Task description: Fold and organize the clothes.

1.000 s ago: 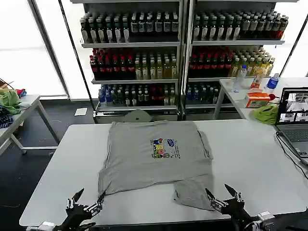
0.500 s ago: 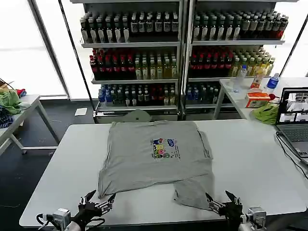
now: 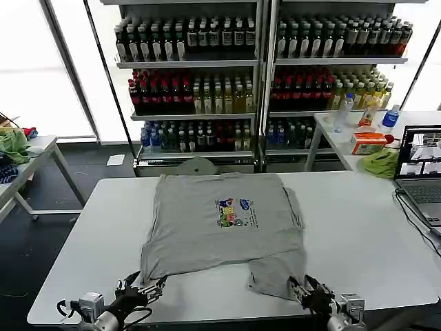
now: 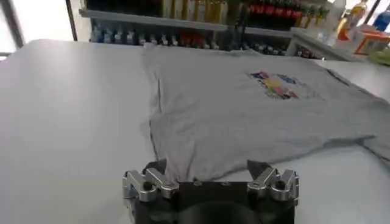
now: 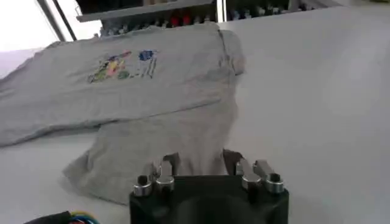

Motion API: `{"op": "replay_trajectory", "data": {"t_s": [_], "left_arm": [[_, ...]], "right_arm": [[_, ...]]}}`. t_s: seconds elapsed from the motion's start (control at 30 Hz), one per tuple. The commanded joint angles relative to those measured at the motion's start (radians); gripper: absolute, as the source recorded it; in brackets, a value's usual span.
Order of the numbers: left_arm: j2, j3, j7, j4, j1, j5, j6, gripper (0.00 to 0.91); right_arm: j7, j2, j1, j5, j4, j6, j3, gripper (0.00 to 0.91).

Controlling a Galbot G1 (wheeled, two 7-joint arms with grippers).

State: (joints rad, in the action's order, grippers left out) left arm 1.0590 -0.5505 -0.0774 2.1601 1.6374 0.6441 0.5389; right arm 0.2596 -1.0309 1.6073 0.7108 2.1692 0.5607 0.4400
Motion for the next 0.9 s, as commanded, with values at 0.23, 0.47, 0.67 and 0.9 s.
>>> {"op": "replay_trajectory", "data": {"t_s": [0.23,0.47,0.67,0.9], "left_arm": [[0.008,0.012,-0.006,-0.015,-0.014,0.03,-0.012,0.907],[0.024,0.012,-0.017,-0.047,-0.028,0.024,-0.094,0.907],[0.009,-0.017,-0.008,-0.08,-0.012,0.024,-0.106,0.665],[0.031,0.004,0.004,-0.076,0.016,0.018,-0.123,0.04]], "right_arm": [[0.003,-0.005,-0.008,0.01,0.001,0.016,-0.024,0.0],[-0.006,-0.01,0.007,0.01,0.005,0.013,-0.013,0.0],[-0.015,-0.01,0.02,0.008,0.003,0.003,-0.003,0.0],[-0.016,-0.004,0.02,0.017,0.008,0.0,0.012,0.0]]}}
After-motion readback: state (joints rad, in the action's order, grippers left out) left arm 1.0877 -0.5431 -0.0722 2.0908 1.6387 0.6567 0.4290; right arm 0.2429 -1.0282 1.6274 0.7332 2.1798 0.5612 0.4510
